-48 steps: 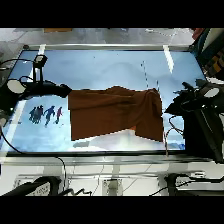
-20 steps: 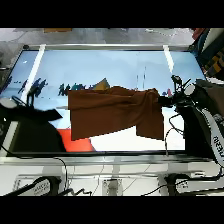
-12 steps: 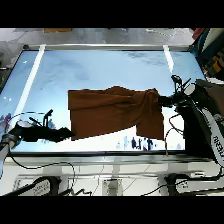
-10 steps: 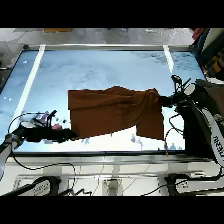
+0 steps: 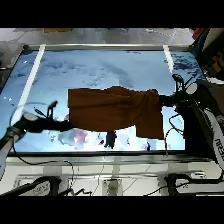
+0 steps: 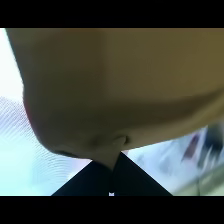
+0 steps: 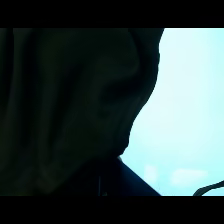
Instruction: Fold the clothes and pants, and hang the long-sleeved shirts on hangers.
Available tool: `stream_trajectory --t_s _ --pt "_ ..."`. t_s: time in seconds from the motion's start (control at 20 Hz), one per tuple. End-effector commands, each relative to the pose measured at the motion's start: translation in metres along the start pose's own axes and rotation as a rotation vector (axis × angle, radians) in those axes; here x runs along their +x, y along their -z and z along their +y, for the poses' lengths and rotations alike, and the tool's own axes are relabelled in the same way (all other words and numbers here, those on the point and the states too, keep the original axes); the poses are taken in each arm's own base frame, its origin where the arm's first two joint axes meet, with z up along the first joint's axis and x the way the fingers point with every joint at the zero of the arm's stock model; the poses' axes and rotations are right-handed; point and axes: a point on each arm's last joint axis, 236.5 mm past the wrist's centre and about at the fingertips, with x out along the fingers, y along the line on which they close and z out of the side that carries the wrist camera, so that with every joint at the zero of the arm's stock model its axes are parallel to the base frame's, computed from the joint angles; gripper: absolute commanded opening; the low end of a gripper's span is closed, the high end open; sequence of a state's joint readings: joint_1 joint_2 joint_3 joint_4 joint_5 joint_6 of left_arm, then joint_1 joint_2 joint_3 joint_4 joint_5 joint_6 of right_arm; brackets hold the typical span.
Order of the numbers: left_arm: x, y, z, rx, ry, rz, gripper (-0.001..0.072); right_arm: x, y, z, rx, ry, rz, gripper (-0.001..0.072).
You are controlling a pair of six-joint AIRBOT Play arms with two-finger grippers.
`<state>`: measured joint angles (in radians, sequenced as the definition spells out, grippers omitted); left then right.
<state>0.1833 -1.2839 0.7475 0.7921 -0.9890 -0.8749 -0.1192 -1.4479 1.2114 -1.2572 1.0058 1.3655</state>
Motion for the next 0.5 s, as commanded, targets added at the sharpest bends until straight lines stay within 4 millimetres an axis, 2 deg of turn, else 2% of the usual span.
stream_trajectory --t_s 0.0,0.1,0.25,0.35,0.45 --pt "-0.065 -0.091 -0.018 0.132 -0.051 -0.232 0.0022 -0.039 -0.016 0.01 -0.059 0.005 -0.099 0.0022" --pt "-0.12 -0.136 -0.047 0.239 -0.085 -0.381 0.0022 -0.076 -0.026 0.021 -0.103 0.01 -0.188 0.0022" --pt "-0.223 -0.186 -0.102 0.395 -0.168 -0.667 0.0022 -0.155 -0.04 0.043 -0.156 0.016 -0.377 0.0022" --pt "-0.301 -0.203 -0.138 0.463 -0.246 -0.908 0.0021 -0.22 -0.045 0.06 -0.196 0.025 -0.528 0.0022" --pt "-0.375 -0.2 -0.168 0.496 -0.321 -1.15 0.0021 -0.291 -0.043 0.079 -0.239 0.034 -0.691 0.0022"
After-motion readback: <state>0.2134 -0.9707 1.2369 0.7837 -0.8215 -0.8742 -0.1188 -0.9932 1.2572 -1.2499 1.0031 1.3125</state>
